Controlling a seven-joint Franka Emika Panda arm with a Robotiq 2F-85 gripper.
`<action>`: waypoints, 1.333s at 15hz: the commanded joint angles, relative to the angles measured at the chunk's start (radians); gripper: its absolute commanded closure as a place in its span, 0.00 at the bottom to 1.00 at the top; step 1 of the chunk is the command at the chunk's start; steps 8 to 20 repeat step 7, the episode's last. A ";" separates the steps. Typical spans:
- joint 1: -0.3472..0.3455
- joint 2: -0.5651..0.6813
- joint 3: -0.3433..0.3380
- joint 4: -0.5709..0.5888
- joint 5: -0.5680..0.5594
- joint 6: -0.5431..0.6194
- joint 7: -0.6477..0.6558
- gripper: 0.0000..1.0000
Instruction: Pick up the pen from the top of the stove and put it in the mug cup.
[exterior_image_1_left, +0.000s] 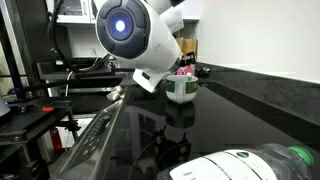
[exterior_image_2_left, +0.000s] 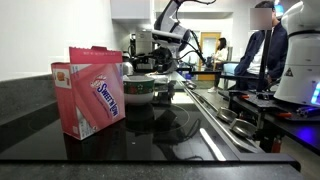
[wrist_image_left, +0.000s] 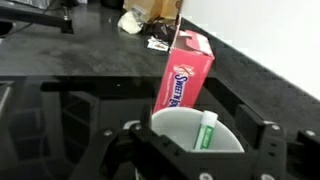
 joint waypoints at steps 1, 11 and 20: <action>0.030 -0.071 -0.024 -0.046 -0.010 0.056 0.010 0.00; 0.052 -0.156 -0.027 -0.081 -0.061 0.111 0.005 0.00; 0.052 -0.156 -0.027 -0.081 -0.061 0.111 0.005 0.00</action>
